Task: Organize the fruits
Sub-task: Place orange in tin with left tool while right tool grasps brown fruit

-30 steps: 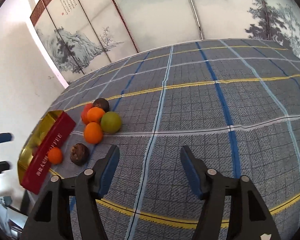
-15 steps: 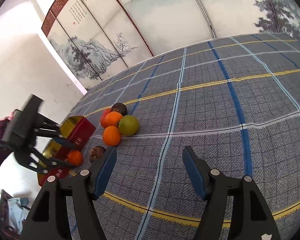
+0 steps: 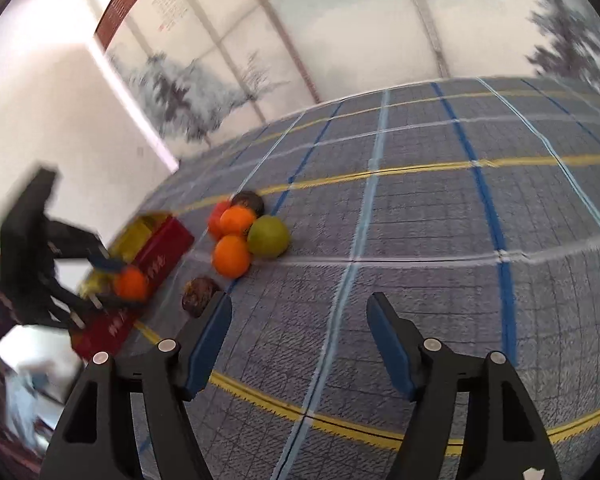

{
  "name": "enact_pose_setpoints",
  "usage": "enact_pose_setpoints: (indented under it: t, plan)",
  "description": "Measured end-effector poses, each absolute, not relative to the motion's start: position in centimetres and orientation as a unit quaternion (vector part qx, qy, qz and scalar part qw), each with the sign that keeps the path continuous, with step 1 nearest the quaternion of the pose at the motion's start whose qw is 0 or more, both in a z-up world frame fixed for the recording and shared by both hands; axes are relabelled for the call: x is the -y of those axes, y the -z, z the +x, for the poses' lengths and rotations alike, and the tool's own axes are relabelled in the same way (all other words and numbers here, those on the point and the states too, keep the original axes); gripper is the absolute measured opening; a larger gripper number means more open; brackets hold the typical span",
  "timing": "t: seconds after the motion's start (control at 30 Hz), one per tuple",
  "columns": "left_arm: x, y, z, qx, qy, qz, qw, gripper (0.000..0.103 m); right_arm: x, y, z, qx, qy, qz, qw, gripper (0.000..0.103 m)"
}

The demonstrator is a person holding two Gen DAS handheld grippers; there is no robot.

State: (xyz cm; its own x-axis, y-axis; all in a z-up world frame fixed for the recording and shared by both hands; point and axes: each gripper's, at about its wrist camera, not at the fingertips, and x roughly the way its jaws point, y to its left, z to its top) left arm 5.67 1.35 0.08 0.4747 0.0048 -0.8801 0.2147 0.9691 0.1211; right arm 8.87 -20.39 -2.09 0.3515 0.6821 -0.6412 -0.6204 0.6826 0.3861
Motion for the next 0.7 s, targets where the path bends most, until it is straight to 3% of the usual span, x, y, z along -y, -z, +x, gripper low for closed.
enact_pose_setpoints:
  t: [0.13,0.4,0.53,0.6,0.63,0.7]
  plan:
    - [-2.5,-2.9,3.1,-0.464,0.018,-0.014,0.885,0.037,16.8,1.0,7.5,-0.413,-0.448,0.008,0.793,0.067]
    - [-3.9,-4.0,-0.6,-0.435,-0.068,-0.056,0.896,0.037,9.4,1.8,5.9,-0.426,-0.473,-0.069,0.768,0.061]
    - [-5.2,-3.2,-1.8,-0.432,-0.091,-0.060,0.895,0.037,7.3,3.7,6.4,-0.441,-0.450,-0.091,0.771,0.054]
    - [-6.3,-2.9,-2.5,-0.429,-0.103,-0.075,0.895,0.037,6.9,3.8,6.4,-0.431,-0.441,-0.103,0.780,0.046]
    - [-6.9,-2.8,-2.8,-0.426,-0.110,-0.081,0.894,0.037,6.6,3.8,6.4,-0.429,-0.435,-0.110,0.784,0.035]
    - [-8.0,-2.6,-3.3,-0.424,-0.119,-0.093,0.893,0.037,6.4,3.8,6.4,-0.431,-0.432,-0.112,0.784,0.035]
